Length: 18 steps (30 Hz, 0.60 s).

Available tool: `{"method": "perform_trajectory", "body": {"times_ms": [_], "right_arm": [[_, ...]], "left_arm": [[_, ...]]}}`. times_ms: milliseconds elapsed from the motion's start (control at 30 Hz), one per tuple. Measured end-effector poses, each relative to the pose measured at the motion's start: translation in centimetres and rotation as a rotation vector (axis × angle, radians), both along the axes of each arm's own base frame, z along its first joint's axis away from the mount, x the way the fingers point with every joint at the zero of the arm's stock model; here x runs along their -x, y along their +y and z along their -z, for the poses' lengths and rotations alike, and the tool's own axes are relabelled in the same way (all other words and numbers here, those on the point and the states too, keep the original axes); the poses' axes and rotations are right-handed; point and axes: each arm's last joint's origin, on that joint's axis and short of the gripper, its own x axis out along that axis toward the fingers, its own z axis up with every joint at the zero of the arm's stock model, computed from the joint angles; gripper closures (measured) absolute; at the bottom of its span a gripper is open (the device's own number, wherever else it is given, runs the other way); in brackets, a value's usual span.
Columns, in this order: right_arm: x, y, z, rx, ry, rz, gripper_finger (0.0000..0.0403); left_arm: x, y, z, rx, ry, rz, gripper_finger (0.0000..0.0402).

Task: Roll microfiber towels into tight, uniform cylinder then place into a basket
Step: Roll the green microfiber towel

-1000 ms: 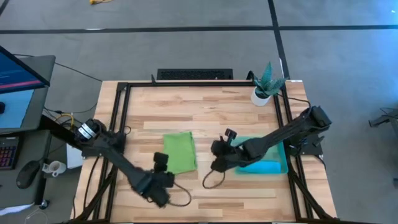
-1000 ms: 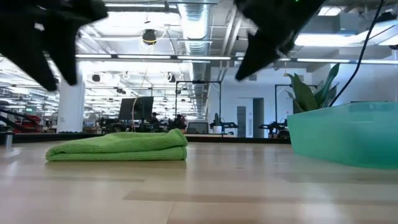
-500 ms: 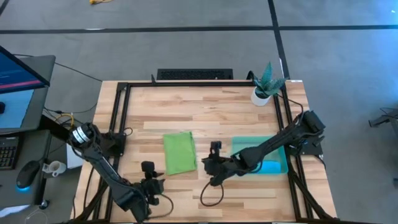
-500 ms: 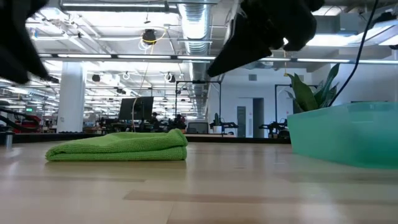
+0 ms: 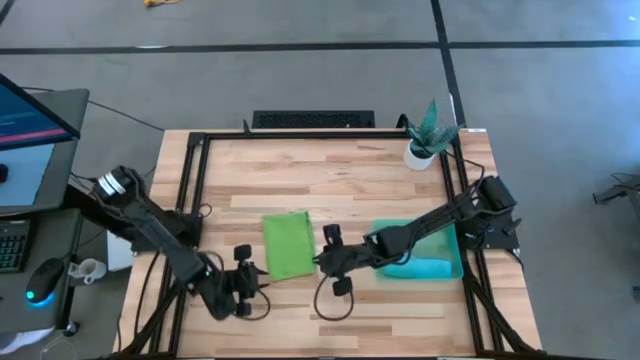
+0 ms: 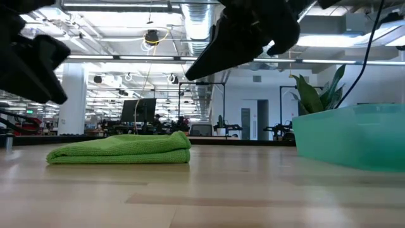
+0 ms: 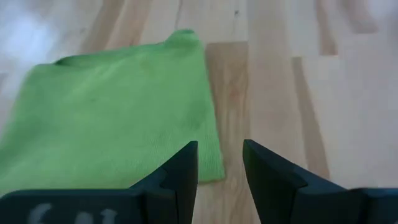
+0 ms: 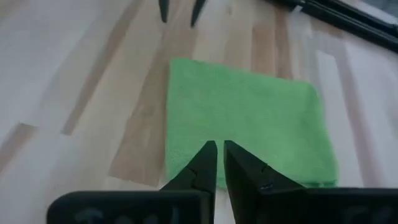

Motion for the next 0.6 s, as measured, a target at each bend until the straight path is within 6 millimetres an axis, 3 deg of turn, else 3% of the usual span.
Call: {"method": "perform_trajectory", "body": {"times_ms": [200,600], "right_arm": [[-0.5,-0.9,-0.1,-0.064,0.006,-0.039,0.0326],[-0.6,-0.7,-0.3,-0.106,-0.014,-0.079,0.0232]], "left_arm": [[-0.6,2.4,0.7,0.091,-0.044,0.071,0.0281],[-1.7,4.3,1.1,0.105,-0.035,-0.018,0.0281]]}}
